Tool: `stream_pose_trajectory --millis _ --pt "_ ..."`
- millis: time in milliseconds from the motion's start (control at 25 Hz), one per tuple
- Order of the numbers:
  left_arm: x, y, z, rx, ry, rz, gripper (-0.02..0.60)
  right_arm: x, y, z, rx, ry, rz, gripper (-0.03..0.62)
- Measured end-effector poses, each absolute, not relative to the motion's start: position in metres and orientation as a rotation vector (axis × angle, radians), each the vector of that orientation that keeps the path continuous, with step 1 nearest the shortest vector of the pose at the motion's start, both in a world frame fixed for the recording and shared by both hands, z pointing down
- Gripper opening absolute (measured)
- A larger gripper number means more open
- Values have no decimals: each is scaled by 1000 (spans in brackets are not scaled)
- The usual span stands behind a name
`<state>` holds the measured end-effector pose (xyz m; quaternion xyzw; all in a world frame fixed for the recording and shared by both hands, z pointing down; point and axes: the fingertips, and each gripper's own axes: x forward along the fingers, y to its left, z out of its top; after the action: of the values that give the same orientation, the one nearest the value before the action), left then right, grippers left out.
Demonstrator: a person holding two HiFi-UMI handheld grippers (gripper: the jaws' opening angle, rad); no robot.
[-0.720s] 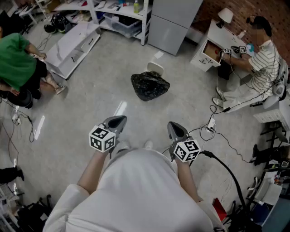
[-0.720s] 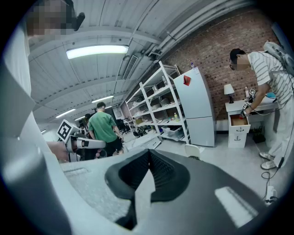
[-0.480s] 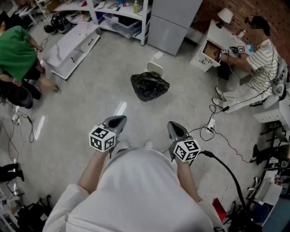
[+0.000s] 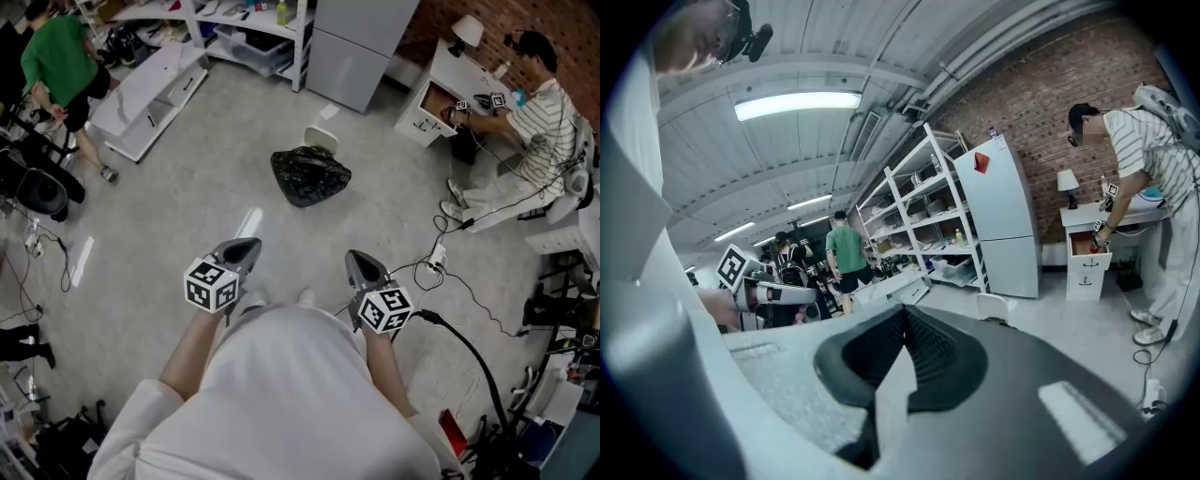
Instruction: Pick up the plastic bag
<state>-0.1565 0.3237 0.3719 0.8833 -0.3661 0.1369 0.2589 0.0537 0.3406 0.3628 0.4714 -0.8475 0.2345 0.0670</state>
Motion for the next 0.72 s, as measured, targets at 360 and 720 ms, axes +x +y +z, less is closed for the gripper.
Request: stream_pose_trajectory --millis 360,720 --pt "-148 325 377 2373 -1015 380 3 62 339 370 1380 -2570 738 2" --pt "-126 326 379 2352 -1068 369 3 90 340 375 1357 -2569 758 2"
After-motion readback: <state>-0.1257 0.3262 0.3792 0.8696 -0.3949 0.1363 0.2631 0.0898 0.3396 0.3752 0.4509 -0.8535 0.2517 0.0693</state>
